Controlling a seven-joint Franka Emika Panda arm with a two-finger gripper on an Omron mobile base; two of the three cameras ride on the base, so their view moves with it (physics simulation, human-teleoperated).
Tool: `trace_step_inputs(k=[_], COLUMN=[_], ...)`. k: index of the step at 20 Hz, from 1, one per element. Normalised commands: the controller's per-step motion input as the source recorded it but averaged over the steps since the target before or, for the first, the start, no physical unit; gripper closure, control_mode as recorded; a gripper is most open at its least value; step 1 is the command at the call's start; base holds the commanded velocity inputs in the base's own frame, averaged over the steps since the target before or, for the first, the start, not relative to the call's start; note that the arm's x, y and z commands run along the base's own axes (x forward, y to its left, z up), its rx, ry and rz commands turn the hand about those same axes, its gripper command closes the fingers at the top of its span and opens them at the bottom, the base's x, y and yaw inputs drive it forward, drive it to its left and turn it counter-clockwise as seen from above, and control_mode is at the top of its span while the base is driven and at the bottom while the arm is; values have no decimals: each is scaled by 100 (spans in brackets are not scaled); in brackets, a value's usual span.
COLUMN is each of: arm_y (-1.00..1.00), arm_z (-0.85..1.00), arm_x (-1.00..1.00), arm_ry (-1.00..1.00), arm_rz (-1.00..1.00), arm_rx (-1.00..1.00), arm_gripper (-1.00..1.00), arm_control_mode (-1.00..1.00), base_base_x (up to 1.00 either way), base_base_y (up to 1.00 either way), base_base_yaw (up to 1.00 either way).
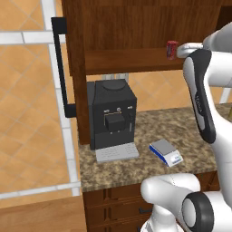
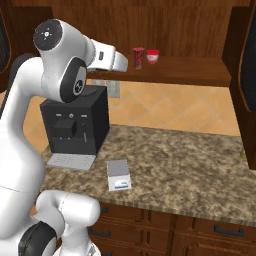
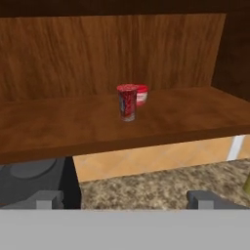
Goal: Pick the yogurt and place it on the digital scale for weighing, and close the cabinet.
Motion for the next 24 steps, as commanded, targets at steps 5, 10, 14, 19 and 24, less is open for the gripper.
trace_step_inputs(k=[5, 10, 14, 19, 24], arm_y=[-1, -6, -19, -12, 0], arm_z=[0, 0, -1, -6, -1], arm_x=[31, 29, 41, 46, 43], arm_ry=[-1, -4, 0, 0, 1], arm_rz=[0, 0, 0, 0, 0], arm_rx=[-1, -2, 0, 0, 0], arm_gripper=[-100, -100, -100, -100, -100], arm_control_mode=[-100, -100, -100, -100, -100], base_base_x=[0, 0, 0, 0, 0], base_base_y=[0, 0, 0, 0, 0], base_base_yaw=[0, 0, 0, 0, 0])
